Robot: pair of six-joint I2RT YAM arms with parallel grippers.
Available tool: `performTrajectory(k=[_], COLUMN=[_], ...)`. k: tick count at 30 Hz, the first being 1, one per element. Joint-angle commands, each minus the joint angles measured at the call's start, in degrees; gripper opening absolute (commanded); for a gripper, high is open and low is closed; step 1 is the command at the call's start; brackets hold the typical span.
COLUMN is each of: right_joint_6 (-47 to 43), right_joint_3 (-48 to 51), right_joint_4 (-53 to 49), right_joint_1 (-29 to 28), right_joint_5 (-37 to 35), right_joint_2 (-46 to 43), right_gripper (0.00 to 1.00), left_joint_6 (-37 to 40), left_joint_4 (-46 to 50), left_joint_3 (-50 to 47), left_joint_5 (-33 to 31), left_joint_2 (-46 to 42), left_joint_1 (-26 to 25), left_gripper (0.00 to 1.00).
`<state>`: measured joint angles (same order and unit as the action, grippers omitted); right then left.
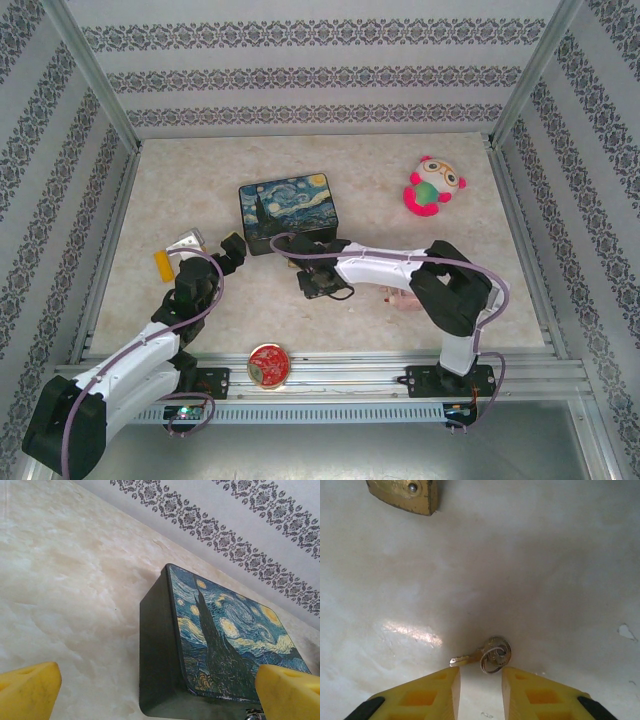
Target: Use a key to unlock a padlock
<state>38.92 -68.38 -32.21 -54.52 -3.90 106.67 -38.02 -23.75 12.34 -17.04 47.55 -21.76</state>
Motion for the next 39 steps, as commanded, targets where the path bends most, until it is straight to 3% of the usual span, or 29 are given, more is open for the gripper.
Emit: performTrajectory(k=[1, 6, 20, 25, 30, 35, 39], right_joint_6=[0.3, 1.1, 0.8, 0.6, 0.4, 0.3, 0.5], right_joint_3=[-1.2, 0.2, 3.8, 5.8, 8.1, 10.3, 11.5], right_joint_4=[-1.9, -1.1, 2.7, 4.5, 6.6, 9.3, 11.2], right_joint_1=[0.3, 1.3, 5.6, 7.3, 9.4, 12.2, 14.4], right_joint_5=[0.1, 0.6, 3.8, 6.3, 9.6, 13.5, 15.9], right_joint_2=[1.1, 1.3, -2.0, -4.5, -8.1, -12.1, -15.2], right_gripper=[0.29, 0.26, 0.01, 0.00, 0.00, 0.00, 0.00], left_joint_6=[-0.1, 0.6, 2.1, 2.0, 5.1, 10.6, 9.7], left_joint_4=[0.6, 0.6, 2.9, 5.2, 3.6, 2.0, 0.5], left_joint_3=[-0.6, -0.2, 2.9, 4.9, 5.7, 7.1, 8.9], left_joint_5=[-1.2, -1.5, 0.4, 1.5, 7.4, 19.0, 28.3], left_joint_2=[-0.2, 0.0, 2.5, 3.4, 4.0, 6.0, 9.7], left_joint_1=[-0.6, -0.6, -0.5, -0.5, -0.5, -0.6, -0.6], left_gripper=[0.99, 0.99, 0.99, 0.99, 0.99, 0.99, 0.89])
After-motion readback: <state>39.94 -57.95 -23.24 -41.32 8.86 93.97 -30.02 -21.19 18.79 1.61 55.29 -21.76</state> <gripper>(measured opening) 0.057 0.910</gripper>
